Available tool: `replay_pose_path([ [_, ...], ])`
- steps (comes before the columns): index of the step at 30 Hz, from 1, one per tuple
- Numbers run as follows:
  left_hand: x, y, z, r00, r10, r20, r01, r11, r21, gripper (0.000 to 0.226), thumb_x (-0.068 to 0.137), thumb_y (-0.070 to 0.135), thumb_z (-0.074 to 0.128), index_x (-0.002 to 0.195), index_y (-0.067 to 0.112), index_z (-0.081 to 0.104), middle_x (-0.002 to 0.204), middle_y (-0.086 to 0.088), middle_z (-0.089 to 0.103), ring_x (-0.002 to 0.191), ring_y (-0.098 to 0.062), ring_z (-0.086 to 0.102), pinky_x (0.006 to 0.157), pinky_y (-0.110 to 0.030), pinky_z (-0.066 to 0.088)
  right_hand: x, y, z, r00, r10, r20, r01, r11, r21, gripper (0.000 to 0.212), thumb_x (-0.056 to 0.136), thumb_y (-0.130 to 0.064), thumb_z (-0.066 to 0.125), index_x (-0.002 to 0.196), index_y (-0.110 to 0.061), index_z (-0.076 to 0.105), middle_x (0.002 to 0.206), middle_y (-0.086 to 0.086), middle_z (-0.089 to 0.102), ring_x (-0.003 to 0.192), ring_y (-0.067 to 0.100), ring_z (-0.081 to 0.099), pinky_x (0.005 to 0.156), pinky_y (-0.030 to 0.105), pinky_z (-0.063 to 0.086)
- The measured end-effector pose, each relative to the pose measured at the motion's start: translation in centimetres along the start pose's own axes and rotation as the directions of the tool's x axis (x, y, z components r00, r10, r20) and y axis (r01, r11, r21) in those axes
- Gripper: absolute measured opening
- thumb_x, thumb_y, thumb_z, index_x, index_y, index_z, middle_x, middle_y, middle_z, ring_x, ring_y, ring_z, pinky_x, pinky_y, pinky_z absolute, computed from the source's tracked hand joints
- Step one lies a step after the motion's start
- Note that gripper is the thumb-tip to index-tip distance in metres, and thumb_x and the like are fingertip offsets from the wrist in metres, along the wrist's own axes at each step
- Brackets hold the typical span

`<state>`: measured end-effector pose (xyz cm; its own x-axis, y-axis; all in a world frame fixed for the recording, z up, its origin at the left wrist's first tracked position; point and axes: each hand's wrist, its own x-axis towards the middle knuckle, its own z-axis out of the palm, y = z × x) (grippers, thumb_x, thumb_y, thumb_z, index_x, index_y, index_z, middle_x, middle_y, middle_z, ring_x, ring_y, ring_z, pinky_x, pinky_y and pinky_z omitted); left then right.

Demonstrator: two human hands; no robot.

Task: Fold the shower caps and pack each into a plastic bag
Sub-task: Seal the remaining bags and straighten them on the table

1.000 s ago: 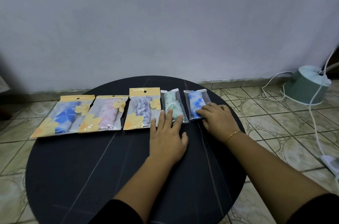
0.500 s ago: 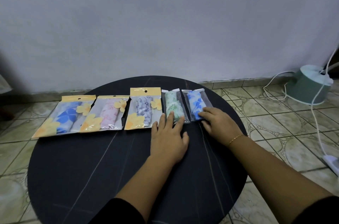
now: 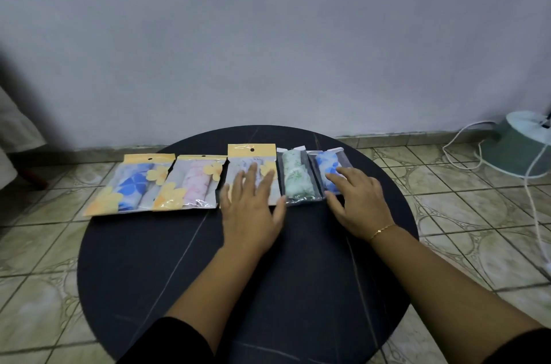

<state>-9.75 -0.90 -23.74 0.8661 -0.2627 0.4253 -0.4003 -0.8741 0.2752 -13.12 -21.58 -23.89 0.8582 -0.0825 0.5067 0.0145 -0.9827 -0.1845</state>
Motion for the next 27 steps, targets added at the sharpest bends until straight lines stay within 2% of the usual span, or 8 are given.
replay_pose_path([
  [2,1.0,-2.9,-1.1,0.996,-0.084,0.016,0.082,0.994,0.074,0.057,0.094,0.053,0.031,0.147,0.032,0.03,0.159,0.001,0.014,0.146,-0.023,0.008,0.114,-0.044,0.001,0.6,-1.4,0.0,0.986,0.087,0.14,-0.087,0.996,-0.009,0.065,0.084,-0.06,0.02,0.133,-0.03,0.05,0.142,0.004,0.044,0.135,0.026,0.034,0.103,0.047,0.028],
  [5,2.5,-7.4,-2.6,0.965,-0.261,0.017,0.256,0.957,0.139,0.059,0.095,0.055,0.033,0.149,0.032,0.022,0.16,-0.001,0.004,0.146,-0.028,-0.001,0.115,-0.047,-0.001,1.8,-2.7,0.3,0.926,0.208,0.316,-0.2,0.978,-0.058,0.054,0.094,-0.061,0.019,0.145,-0.043,0.024,0.157,-0.002,0.017,0.145,0.025,0.006,0.113,0.049,0.009],
  [8,3.4,-11.1,-3.2,0.893,-0.437,0.109,0.411,0.889,0.201,0.067,0.093,0.064,0.024,0.151,0.033,0.015,0.16,-0.005,0.0,0.145,-0.035,-0.006,0.116,-0.051,-0.003,2.2,-3.2,0.5,0.879,0.258,0.401,-0.251,0.965,-0.071,0.055,0.093,-0.064,0.015,0.145,-0.047,0.015,0.159,-0.004,0.006,0.146,0.027,-0.004,0.113,0.054,0.001],
  [10,3.4,-12.5,-3.1,0.853,-0.492,0.172,0.453,0.863,0.223,0.068,0.092,0.065,0.02,0.151,0.033,0.015,0.16,-0.007,-0.001,0.145,-0.036,-0.006,0.115,-0.054,-0.002,2.1,-3.2,0.8,0.854,0.279,0.44,-0.266,0.96,-0.091,0.057,0.091,-0.066,0.012,0.145,-0.049,0.013,0.159,-0.004,0.003,0.146,0.027,-0.006,0.113,0.055,-0.001],
  [12,3.2,-13.1,-2.8,0.839,-0.502,0.207,0.46,0.86,0.221,0.068,0.091,0.066,0.018,0.15,0.032,0.016,0.16,-0.008,0.003,0.145,-0.037,-0.002,0.114,-0.055,-0.001,2.1,-3.2,1.1,0.843,0.292,0.451,-0.274,0.956,-0.106,0.058,0.09,-0.067,0.011,0.145,-0.049,0.014,0.16,-0.004,0.003,0.146,0.026,-0.006,0.114,0.056,-0.001],
  [23,2.8,-10.9,-1.7,0.873,-0.433,0.224,0.392,0.896,0.208,0.065,0.094,0.061,0.013,0.15,0.028,0.017,0.158,-0.005,0.016,0.146,-0.031,0.007,0.116,-0.052,0.005,1.8,-2.9,0.7,0.848,0.324,0.418,-0.292,0.946,-0.142,0.055,0.092,-0.065,0.019,0.144,-0.045,0.024,0.159,-0.003,0.007,0.146,0.027,-0.002,0.114,0.055,0.001],
  [27,2.7,-10.2,-2.0,0.905,-0.391,0.168,0.363,0.915,0.175,0.064,0.094,0.061,0.017,0.149,0.028,0.021,0.158,-0.005,0.019,0.144,-0.028,0.015,0.114,-0.049,0.012,1.8,-2.6,0.3,0.867,0.343,0.362,-0.298,0.938,-0.175,0.059,0.09,-0.068,0.021,0.143,-0.042,0.025,0.158,-0.002,0.012,0.146,0.028,0.001,0.112,0.058,-0.002],
])
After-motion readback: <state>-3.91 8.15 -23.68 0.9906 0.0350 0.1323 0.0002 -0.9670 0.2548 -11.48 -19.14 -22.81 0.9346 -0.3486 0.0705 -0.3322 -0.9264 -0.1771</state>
